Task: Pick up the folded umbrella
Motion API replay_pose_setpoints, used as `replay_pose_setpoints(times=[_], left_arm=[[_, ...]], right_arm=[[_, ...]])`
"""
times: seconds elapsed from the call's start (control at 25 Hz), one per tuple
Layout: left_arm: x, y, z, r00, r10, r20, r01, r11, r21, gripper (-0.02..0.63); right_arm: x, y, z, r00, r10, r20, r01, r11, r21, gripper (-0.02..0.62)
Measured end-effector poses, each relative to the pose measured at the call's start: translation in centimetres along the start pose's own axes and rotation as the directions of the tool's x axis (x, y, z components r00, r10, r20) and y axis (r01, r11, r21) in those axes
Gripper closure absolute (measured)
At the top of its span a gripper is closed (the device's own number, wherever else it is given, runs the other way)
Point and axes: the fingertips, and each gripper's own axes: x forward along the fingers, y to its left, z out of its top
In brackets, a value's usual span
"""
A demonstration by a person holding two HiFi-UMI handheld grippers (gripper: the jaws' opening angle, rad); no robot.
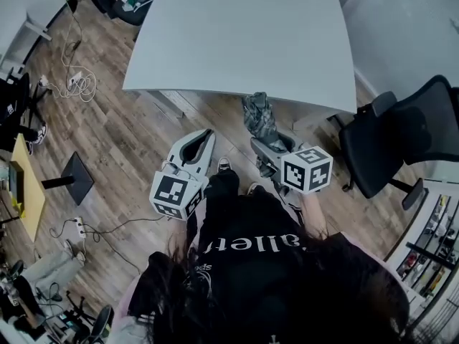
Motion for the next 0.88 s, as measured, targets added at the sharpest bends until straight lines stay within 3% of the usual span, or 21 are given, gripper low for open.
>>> replay_pose_setpoints(times=[0.4, 0.88], left_arm=[[-1.0, -7.3, -0.9, 1.0, -0.019, 0.0, 0.019, 1.0, 0.018, 0.578], [-3.3, -11.6, -1.4, 0.999, 0.005, 0.032, -0.006, 1.0, 0.03, 0.578]], right_arm=[[-5.5, -1.0, -3.6, 1.0, 0.002, 0.01, -0.002, 1.0, 0.005, 0.356], [-8.6, -0.5, -5.9, 1.0, 0.022, 0.012, -0.022, 1.0, -0.018, 0.356]])
